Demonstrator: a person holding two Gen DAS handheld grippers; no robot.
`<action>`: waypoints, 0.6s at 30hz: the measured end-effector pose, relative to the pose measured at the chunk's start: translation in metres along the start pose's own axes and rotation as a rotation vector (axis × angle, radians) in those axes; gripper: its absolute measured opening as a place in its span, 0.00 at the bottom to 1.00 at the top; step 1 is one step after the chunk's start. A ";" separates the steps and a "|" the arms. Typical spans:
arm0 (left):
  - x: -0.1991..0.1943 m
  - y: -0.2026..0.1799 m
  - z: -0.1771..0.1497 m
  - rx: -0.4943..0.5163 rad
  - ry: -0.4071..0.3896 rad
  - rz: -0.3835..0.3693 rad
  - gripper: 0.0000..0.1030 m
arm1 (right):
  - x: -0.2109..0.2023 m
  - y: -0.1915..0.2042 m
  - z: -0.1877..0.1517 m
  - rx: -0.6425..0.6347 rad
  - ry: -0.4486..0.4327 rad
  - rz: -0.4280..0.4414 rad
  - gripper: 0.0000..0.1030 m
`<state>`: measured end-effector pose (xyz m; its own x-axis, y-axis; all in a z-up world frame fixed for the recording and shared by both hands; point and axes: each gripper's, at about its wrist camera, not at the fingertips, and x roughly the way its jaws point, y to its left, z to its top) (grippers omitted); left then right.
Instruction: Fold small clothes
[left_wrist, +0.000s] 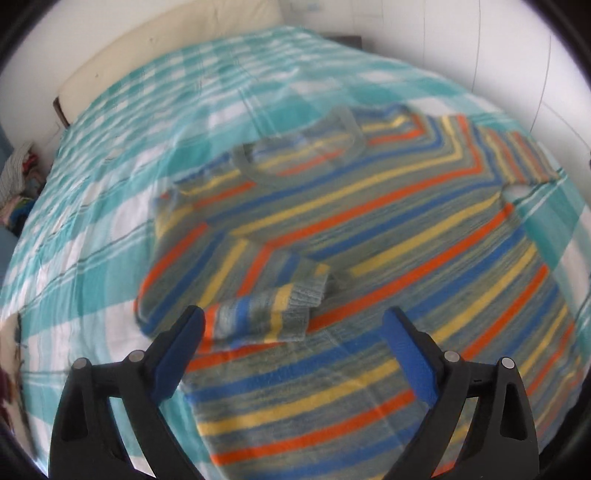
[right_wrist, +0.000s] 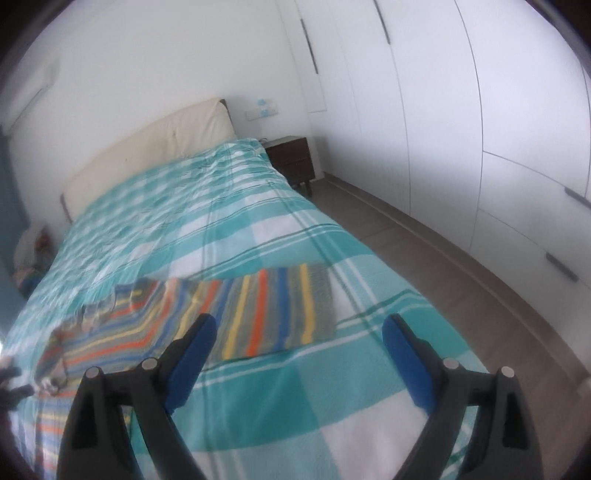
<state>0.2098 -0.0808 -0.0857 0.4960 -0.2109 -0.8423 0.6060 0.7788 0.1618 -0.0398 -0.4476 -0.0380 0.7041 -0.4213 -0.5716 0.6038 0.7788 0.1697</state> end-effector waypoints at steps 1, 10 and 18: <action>0.014 0.000 0.001 -0.004 0.019 0.009 0.92 | -0.002 0.005 -0.011 -0.022 -0.005 0.001 0.89; -0.014 0.120 -0.011 -0.491 -0.116 -0.020 0.05 | 0.020 0.025 -0.027 -0.093 0.050 0.038 0.89; -0.011 0.318 -0.116 -1.140 0.022 0.256 0.05 | 0.026 0.038 -0.034 -0.128 0.075 0.065 0.89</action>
<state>0.3247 0.2374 -0.0849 0.5051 0.0305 -0.8625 -0.4248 0.8787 -0.2177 -0.0116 -0.4135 -0.0731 0.7074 -0.3356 -0.6221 0.5015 0.8585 0.1072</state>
